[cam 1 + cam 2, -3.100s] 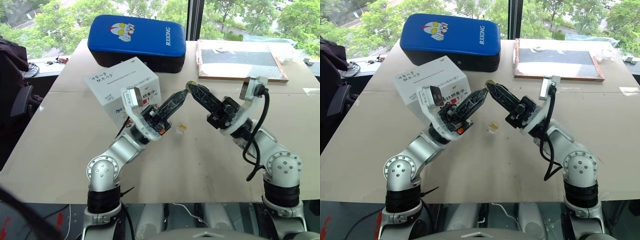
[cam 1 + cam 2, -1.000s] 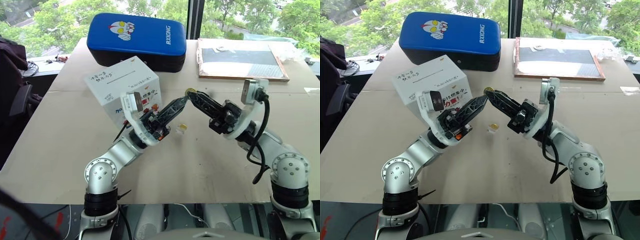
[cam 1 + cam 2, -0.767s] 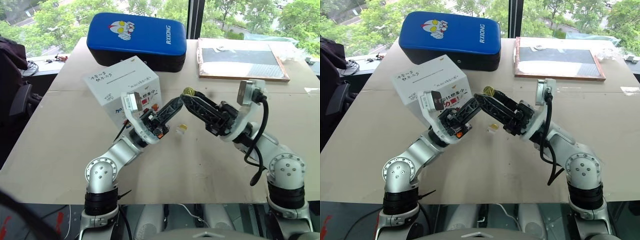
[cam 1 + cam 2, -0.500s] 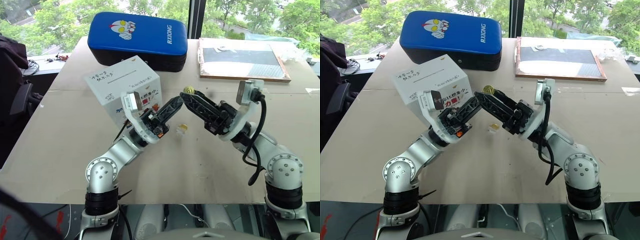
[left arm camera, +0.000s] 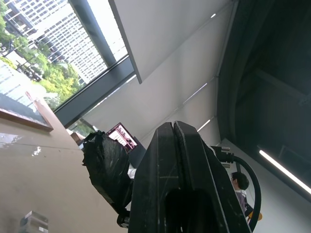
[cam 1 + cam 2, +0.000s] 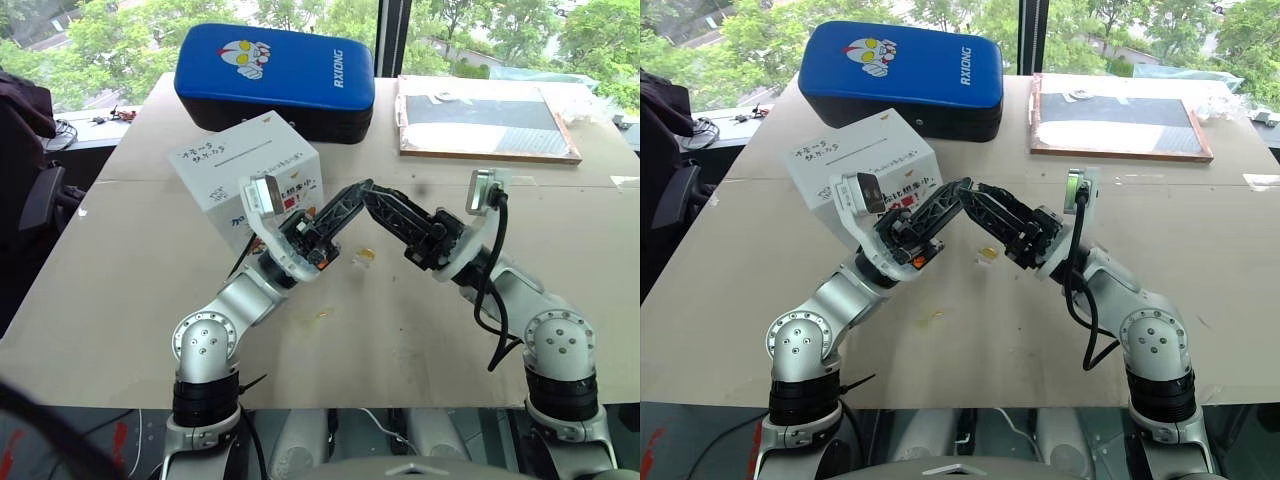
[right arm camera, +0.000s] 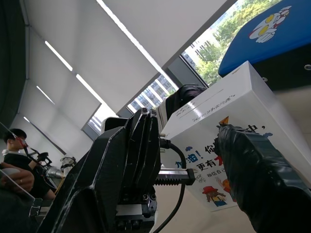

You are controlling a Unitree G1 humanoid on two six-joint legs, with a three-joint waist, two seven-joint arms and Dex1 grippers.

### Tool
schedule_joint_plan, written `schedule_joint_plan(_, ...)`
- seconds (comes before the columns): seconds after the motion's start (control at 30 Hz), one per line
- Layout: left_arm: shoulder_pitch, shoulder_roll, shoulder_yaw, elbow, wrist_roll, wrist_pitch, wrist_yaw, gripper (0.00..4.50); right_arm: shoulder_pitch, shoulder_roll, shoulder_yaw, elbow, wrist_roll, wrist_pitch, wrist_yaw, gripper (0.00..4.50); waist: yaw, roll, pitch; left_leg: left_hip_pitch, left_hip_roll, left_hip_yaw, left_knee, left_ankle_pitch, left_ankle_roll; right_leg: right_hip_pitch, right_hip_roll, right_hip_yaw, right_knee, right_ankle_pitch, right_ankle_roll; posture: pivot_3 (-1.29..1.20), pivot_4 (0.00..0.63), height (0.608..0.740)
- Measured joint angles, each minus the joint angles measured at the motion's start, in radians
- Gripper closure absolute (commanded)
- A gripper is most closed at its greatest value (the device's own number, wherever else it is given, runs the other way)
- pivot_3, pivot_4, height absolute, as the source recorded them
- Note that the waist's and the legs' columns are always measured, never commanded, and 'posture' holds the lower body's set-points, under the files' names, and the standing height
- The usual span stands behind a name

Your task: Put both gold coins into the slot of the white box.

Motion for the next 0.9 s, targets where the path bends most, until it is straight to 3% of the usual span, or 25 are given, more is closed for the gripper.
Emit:
schedule_joint_plan(0.3, 0.015, 0.052, 0.019, 0.014, 0.036, -0.002, -0.039, 4.5, 0.035, -0.011, -0.028, 0.054, -0.079, -0.013, 0.01, 1.31, 0.0, 0.0, 0.0, 0.0, 0.0, 0.0, 0.0, 0.0, 0.0, 0.0, 0.0, 0.0, 0.0, 0.0, 0.0, 0.0, 0.15, 0.74)
schedule_joint_plan(0.9, 0.021, 0.065, 0.034, 0.014, 0.036, -0.004, -0.057, 4.5, 0.04, -0.003, -0.063, 0.059, -0.103, -0.016, 0.026, 1.31, 0.0, 0.0, 0.0, 0.0, 0.0, 0.0, 0.0, 0.0, 0.0, 0.0, 0.0, 0.0, 0.001, 0.0, 0.0, 0.0, 0.15, 0.74)
